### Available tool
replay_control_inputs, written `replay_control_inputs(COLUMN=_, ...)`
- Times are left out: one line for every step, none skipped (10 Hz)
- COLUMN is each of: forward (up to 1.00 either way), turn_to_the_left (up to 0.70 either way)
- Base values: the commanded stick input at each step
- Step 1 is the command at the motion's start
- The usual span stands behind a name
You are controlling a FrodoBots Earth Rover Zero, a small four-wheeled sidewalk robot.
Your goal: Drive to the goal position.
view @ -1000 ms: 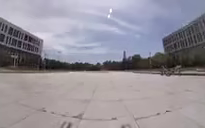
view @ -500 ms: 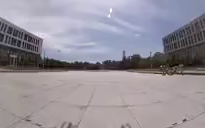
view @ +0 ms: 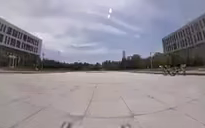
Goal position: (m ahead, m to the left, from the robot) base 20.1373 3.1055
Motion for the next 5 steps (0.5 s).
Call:
replay_control_inputs(forward=0.70, turn_to_the_left=0.00)
replay_control_inputs(forward=0.70, turn_to_the_left=0.00)
replay_control_inputs(forward=0.70, turn_to_the_left=0.00)
replay_control_inputs(forward=0.70, turn_to_the_left=0.01)
replay_control_inputs(forward=0.70, turn_to_the_left=0.03)
